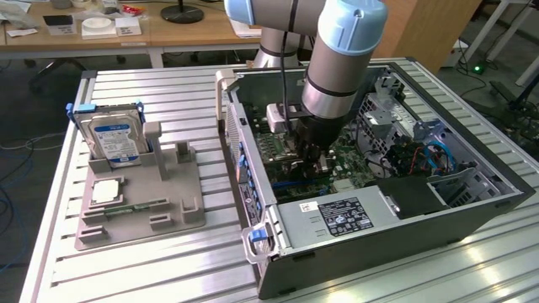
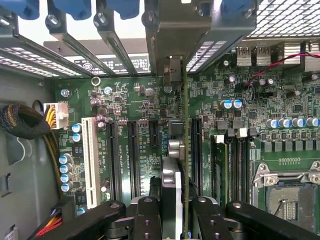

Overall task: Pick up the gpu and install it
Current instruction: 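Insert the gpu into the slot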

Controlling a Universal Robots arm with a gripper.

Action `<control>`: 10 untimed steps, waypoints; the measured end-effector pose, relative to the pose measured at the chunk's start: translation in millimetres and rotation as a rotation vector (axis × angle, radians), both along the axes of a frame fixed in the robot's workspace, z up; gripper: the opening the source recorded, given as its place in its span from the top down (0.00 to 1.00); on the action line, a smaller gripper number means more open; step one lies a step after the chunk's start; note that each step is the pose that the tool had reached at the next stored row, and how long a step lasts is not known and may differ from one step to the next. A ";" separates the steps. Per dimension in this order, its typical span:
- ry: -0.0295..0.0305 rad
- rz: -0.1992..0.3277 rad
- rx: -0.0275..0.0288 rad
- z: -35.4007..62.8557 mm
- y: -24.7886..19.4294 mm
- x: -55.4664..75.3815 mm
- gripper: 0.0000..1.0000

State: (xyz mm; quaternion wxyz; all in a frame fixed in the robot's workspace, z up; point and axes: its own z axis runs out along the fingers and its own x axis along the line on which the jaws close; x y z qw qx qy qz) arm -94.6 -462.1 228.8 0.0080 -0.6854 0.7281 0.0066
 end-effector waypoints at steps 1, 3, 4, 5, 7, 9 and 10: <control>0.0000 0.000 0.0001 -0.1 0.0 -0.3 0.71; 0.0005 0.000 0.0000 -0.2 0.0 -0.5 0.71; 0.0005 0.000 -0.0002 -0.4 -0.1 -0.9 0.71; 0.0006 -0.001 -0.0002 -0.4 -0.1 -0.9 0.71; 0.0005 -0.001 0.0000 -0.7 0.1 -0.9 0.71; 0.0004 -0.002 0.0002 -1.0 0.7 -0.9 0.71; 0.0004 -0.003 0.0001 -1.1 0.7 -0.9 0.71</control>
